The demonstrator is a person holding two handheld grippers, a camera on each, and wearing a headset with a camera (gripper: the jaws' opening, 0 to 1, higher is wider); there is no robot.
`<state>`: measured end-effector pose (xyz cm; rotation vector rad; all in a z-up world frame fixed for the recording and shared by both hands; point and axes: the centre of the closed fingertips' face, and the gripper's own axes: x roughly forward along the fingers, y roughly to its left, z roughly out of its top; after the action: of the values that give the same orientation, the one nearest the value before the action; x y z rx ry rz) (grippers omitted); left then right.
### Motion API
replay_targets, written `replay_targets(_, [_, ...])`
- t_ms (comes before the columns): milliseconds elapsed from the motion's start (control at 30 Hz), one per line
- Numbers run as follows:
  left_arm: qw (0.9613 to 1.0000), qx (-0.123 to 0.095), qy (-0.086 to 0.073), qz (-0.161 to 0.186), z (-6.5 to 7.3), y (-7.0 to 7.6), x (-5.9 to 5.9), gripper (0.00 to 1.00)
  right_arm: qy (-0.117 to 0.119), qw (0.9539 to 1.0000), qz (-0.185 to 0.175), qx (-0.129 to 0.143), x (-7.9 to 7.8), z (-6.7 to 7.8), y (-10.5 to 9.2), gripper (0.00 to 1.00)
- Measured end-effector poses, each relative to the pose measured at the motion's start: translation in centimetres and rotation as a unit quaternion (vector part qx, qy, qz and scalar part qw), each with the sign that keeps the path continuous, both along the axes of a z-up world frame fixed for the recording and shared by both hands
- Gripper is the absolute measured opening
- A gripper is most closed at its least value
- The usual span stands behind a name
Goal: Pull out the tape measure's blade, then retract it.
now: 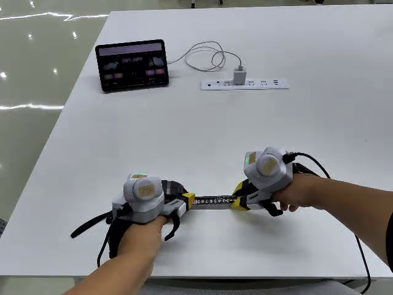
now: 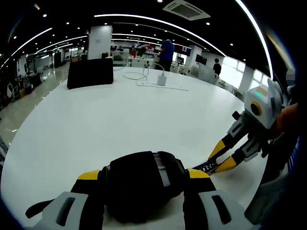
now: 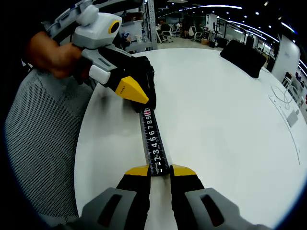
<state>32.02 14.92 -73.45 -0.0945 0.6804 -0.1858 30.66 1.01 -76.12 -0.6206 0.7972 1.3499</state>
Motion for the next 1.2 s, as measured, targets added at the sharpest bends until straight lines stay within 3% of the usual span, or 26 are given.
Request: replay_targets(1200, [1.0000, -0.007, 0.002, 0.001, 0.1, 0.0, 0.0, 0.63, 0.010, 0.9997, -0.008, 0.022, -0.3, 0.2, 2.9, 0.11])
